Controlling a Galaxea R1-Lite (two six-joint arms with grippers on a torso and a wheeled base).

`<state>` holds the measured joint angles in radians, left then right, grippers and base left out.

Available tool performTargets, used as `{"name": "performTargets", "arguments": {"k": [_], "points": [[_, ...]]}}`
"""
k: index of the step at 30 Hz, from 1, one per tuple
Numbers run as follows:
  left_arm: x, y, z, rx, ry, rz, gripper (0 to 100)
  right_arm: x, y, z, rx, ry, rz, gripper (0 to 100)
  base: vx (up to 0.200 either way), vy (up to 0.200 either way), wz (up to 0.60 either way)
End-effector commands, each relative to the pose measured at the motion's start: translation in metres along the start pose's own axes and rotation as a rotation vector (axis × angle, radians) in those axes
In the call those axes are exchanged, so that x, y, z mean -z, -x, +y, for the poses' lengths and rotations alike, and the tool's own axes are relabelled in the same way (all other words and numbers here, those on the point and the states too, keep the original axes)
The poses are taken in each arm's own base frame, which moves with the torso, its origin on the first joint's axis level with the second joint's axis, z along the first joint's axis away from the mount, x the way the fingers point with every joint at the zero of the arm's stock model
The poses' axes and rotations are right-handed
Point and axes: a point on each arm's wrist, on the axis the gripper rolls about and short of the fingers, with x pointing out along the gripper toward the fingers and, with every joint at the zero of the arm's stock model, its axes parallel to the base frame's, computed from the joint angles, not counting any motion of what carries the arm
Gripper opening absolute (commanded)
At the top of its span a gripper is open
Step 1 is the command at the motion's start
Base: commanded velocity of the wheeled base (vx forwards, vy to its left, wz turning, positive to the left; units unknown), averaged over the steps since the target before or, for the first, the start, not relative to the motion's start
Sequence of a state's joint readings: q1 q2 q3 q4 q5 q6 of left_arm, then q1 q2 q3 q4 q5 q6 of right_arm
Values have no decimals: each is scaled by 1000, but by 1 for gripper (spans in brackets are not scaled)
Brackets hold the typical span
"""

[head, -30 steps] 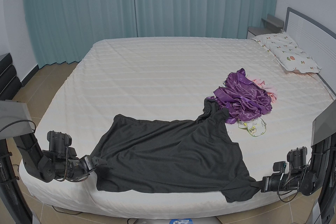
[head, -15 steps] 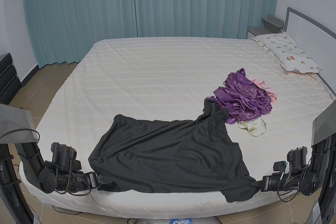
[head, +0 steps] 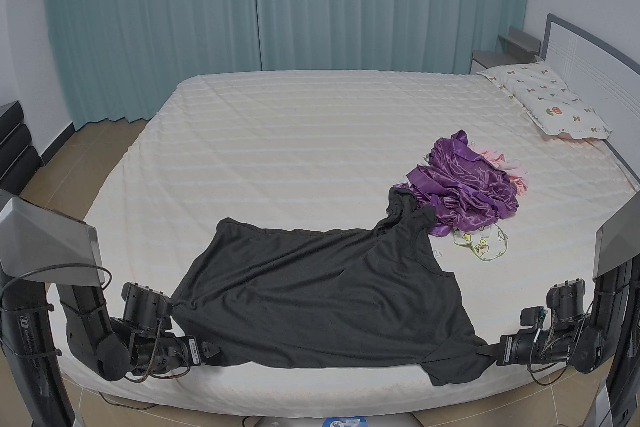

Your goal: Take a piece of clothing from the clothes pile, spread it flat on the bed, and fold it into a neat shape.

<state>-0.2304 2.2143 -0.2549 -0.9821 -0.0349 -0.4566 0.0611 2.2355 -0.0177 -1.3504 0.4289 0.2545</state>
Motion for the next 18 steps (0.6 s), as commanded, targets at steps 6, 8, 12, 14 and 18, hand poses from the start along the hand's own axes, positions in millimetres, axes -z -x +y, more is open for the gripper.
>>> {"name": "performTargets", "arguments": {"k": [6, 8, 12, 14, 18], "points": [[13, 4, 4, -44, 7, 36, 0, 4, 4, 1, 5, -12, 23, 0, 0, 0, 0], [13, 9, 4, -51, 5, 26, 0, 5, 5, 1, 8, -14, 29, 0, 0, 0, 0], [12, 17, 4, -82, -7, 12, 0, 6, 10, 5, 9, -13, 50, 0, 0, 0, 0], [13, 21, 5, -107, -29, 27, 0, 8, 13, 6, 13, -16, 71, 0, 0, 0, 0], [16, 30, 7, -139, -58, 79, 0, 13, 16, 5, 26, -9, 123, 0, 0, 0, 0]]}}
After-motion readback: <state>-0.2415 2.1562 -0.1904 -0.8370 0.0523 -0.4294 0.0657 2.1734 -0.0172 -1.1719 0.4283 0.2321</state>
